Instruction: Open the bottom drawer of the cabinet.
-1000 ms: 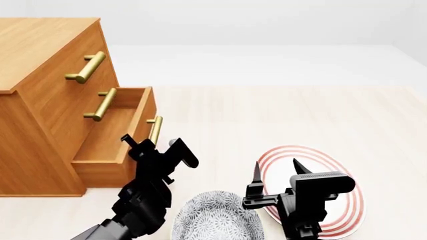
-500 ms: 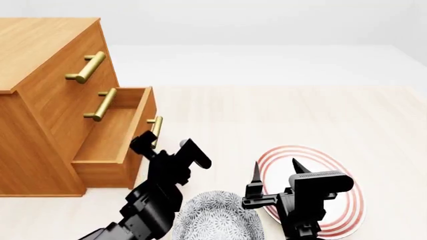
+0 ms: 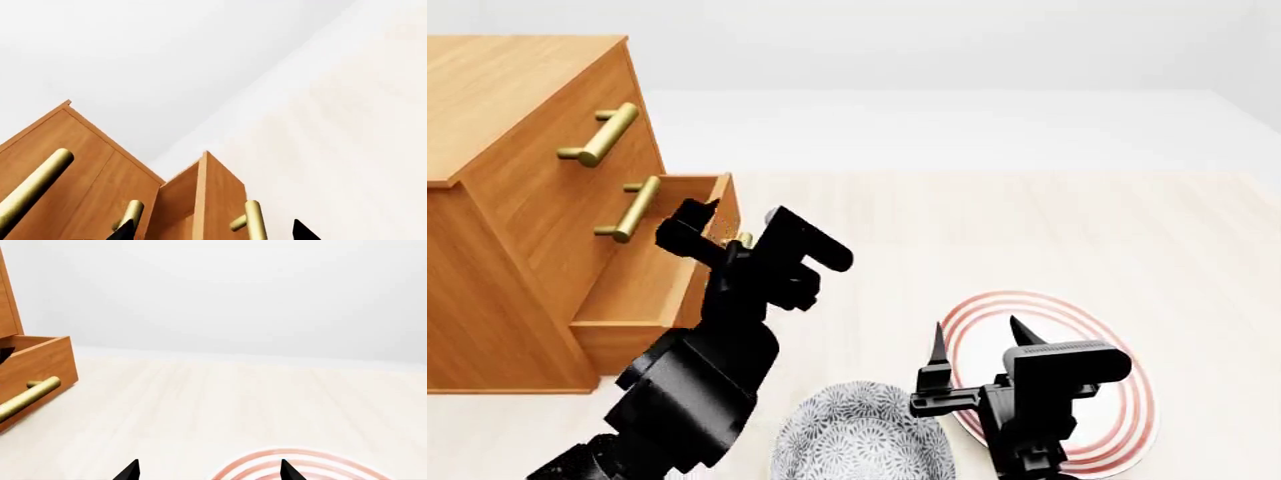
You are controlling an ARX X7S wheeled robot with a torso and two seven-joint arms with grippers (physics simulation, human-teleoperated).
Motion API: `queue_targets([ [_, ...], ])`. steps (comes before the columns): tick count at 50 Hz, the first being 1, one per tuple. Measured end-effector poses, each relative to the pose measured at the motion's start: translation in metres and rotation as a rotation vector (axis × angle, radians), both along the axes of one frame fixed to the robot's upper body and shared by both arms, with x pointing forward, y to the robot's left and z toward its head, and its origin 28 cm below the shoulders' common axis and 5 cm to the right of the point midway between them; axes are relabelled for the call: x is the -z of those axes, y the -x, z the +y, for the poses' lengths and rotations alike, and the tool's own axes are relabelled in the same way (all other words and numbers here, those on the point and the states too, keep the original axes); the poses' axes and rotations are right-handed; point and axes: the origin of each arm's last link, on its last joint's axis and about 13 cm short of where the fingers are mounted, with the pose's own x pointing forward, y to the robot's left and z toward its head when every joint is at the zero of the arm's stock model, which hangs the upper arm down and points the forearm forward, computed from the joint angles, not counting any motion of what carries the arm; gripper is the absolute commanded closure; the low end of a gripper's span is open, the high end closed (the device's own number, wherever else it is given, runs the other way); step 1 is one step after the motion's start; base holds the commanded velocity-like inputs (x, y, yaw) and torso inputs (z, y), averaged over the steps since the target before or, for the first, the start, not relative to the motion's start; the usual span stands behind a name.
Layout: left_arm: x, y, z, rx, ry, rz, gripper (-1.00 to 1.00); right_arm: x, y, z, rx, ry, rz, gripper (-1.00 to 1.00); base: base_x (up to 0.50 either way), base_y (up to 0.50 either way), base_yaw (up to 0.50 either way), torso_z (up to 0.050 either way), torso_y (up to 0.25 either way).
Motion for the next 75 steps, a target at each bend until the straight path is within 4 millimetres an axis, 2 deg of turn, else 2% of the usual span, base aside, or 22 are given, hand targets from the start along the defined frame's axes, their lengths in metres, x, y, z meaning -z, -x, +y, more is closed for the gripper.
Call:
queue_targets([
  [10,-0.022,-0.007,0.009,-0.047,0.196,-0.006,-1.00,0.001,0.000,0.000,-0.003,-0.003,0.000,-1.00,0.00,0.00,0.00,0.000,0.000],
  [30,-0.030,-0.030,0.026,-0.231,0.442,0.189,-1.00,-0.001,0.001,0.000,-0.001,-0.001,-0.004,-1.00,0.00,0.00,0.00,0.000,0.000],
  [52,-0.020,-0.045,0.034,-0.326,0.477,0.447,-1.00,-0.001,0.001,0.000,-0.001,-0.001,-0.002,-1.00,0.00,0.00,0.00,0.000,0.000],
  [75,-0.009,-0.053,0.041,-0.369,0.491,0.540,-1.00,0.001,0.002,0.000,0.000,-0.004,0.005,-1.00,0.00,0.00,0.00,0.000,0.000],
])
